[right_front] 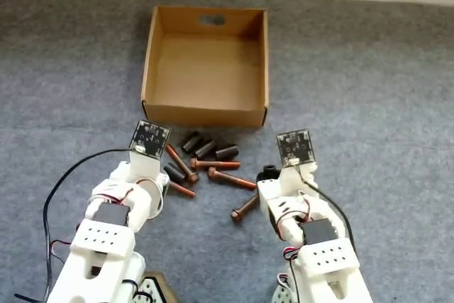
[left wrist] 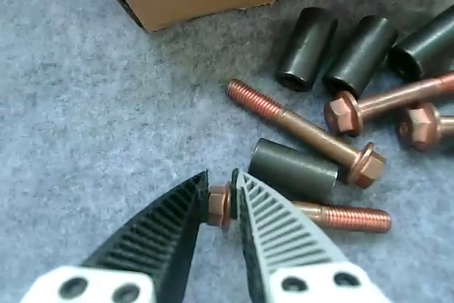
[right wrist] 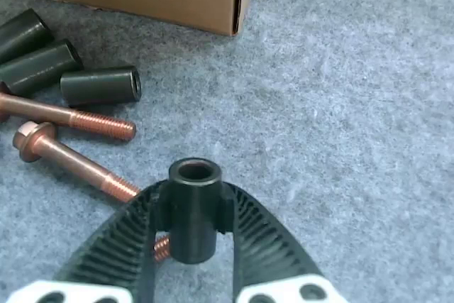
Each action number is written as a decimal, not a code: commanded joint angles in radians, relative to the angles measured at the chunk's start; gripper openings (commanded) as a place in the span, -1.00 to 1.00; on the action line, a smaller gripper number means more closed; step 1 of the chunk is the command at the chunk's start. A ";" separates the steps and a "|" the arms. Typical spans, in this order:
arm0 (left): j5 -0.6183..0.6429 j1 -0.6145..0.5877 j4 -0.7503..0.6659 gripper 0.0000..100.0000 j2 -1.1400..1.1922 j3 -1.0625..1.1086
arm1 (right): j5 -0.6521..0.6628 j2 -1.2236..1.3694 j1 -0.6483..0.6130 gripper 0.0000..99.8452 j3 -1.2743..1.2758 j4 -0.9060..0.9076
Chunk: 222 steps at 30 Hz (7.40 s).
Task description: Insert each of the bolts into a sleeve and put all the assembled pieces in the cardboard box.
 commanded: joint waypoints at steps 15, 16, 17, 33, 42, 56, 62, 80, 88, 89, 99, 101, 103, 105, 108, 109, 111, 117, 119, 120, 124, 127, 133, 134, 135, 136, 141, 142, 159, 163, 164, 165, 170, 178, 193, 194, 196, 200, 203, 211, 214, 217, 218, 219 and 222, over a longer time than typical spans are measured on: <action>0.407 0.054 0.397 -0.51 -0.001 -0.191 | -0.009 -0.016 -0.004 -0.99 -0.004 -0.012; 0.445 0.071 0.402 -0.50 0.001 -0.185 | -0.009 -0.016 -0.004 -0.99 -0.004 -0.012; 0.488 0.081 0.400 -0.49 0.001 -0.173 | -0.009 -0.016 -0.004 -0.99 -0.004 -0.012; 0.661 0.116 0.255 -0.50 0.001 -0.061 | -0.009 -0.016 -0.005 -0.99 -0.004 -0.012; 0.663 0.116 0.252 -0.50 0.002 -0.068 | -0.009 -0.016 -0.007 -0.99 -0.004 -0.012; 0.649 0.143 0.310 -0.50 0.004 -0.179 | -0.009 -0.016 -0.007 -0.99 0.010 -0.012; 0.649 0.139 0.315 -0.50 0.021 -0.163 | -0.009 -0.016 -0.007 -0.99 0.010 -0.012; 0.655 0.116 0.262 -0.50 0.558 -0.380 | -0.009 -0.016 -0.005 -0.99 0.010 -0.013; 0.655 0.047 0.244 -0.50 0.576 -0.381 | -0.009 -0.016 -0.007 -0.99 0.010 -0.013; 0.655 0.047 0.244 -0.50 0.576 -0.381 | -0.009 -0.016 -0.007 -0.99 0.010 -0.013; 0.638 0.044 0.238 -0.66 0.576 -0.381 | -0.009 -0.016 -0.005 -0.99 0.010 -0.013; 0.555 0.047 0.238 -0.83 0.576 -0.378 | -0.009 -0.016 -0.005 -0.99 0.010 -0.013; 0.420 0.048 0.238 -0.97 0.576 -0.380 | -0.009 -0.016 -0.005 -0.99 0.010 -0.013; 0.302 0.045 0.247 -0.97 0.576 -0.381 | -0.009 -0.016 -0.005 -0.99 0.010 -0.013; 0.186 0.044 0.322 -0.96 0.575 -0.406 | -0.009 -0.016 -0.005 -0.99 0.010 -0.013; 0.144 0.044 0.359 -0.96 0.575 -0.421 | -0.009 -0.016 -0.005 -0.99 0.010 -0.013; 0.028 0.041 0.420 -0.96 0.575 -0.452 | -0.009 -0.016 -0.005 -0.99 0.010 -0.013; -0.267 -0.087 0.450 -0.96 0.575 -0.478 | -0.009 -0.018 -0.005 -0.99 0.010 -0.013; -0.262 -0.154 0.422 -0.96 0.575 -0.484 | -0.009 -0.018 -0.005 -0.99 0.010 -0.013; -0.264 -0.197 0.408 -0.96 0.575 -0.490 | -0.009 -0.018 -0.005 -0.99 0.010 -0.013; -0.267 -0.325 0.347 -0.95 0.584 -0.490 | -0.009 -0.018 -0.005 -0.99 0.010 -0.013; -0.269 -0.325 0.334 -0.95 0.582 -0.476 | -0.009 -0.018 -0.007 -0.99 0.010 -0.013; -0.265 -0.325 0.304 -0.80 0.584 -0.479 | -0.009 -0.018 -0.007 -0.99 0.012 -0.013; -0.265 -0.325 0.299 -0.74 0.584 -0.479 | -0.009 -0.018 -0.007 -0.99 0.012 -0.013; -0.265 -0.325 0.296 -0.70 0.581 -0.479 | -0.009 -0.018 -0.005 -0.99 0.012 -0.013; -0.264 -0.325 0.288 -0.66 0.578 -0.479 | -0.009 -0.018 -0.004 -0.99 0.012 -0.013; -0.264 -0.326 0.212 -0.63 0.585 -0.501 | -0.009 -0.018 -0.004 -0.99 0.012 -0.013; -0.264 -0.325 0.193 -0.63 0.585 -0.501 | -0.009 -0.018 -0.004 -0.99 0.012 -0.013; -0.262 -0.303 0.204 -0.72 0.915 -0.697 | -0.009 -0.018 -0.004 -0.99 0.012 -0.013; -0.262 -0.278 0.249 -0.81 0.978 -0.765 | -0.009 -0.018 -0.004 -0.99 0.012 -0.013; -0.262 -0.271 0.249 -0.81 0.983 -0.769 | -0.009 -0.018 -0.004 -0.99 0.012 -0.013; -0.262 -0.266 0.247 -0.81 0.984 -0.769 | -0.009 -0.018 -0.004 -0.99 0.012 -0.013; -0.262 -0.225 0.250 -0.94 0.984 -0.773 | -0.009 -0.018 -0.004 -0.99 0.012 -0.012; -0.262 -0.159 0.252 -0.98 0.943 -0.774 | -0.012 -0.018 -0.004 -0.99 0.001 0.039; -0.021 -0.140 0.118 -0.98 0.449 -0.665 | -0.011 -0.019 -0.007 -0.99 -0.018 0.044; 0.015 -0.139 0.098 -0.98 0.433 -0.657 | -0.011 -0.019 -0.008 -0.99 -0.027 0.044; 0.092 -0.137 0.081 -0.98 0.412 -0.654 | -0.011 -0.019 -0.008 -0.99 -0.045 0.044; 0.199 -0.139 0.080 -0.98 0.372 -0.653 | -0.009 -0.019 -0.008 -0.99 -0.111 0.044; 0.242 -0.130 0.080 -0.98 0.338 -0.653 | -0.009 -0.019 -0.008 -0.99 -0.188 0.044; 0.258 -0.021 0.089 -0.98 0.137 -0.615 | -0.014 -0.019 -0.016 -0.99 -0.403 0.045; 0.258 0.001 0.094 -0.98 -0.012 -0.532 | -0.011 -0.025 -0.062 -0.99 -0.412 0.065; 0.258 0.019 0.091 -0.98 -0.189 -0.429 | -0.009 -0.101 -0.122 -0.99 -0.412 0.128; 0.258 0.019 0.089 -0.98 -0.251 -0.397 | -0.009 -0.143 -0.140 -0.99 -0.410 0.147; 0.258 0.019 0.089 -0.98 -0.306 -0.367 | -0.009 -0.189 -0.159 -0.99 -0.409 0.157; 0.258 0.019 0.089 -0.98 -0.446 -0.305 | -0.009 -0.329 -0.196 -0.99 -0.361 0.153</action>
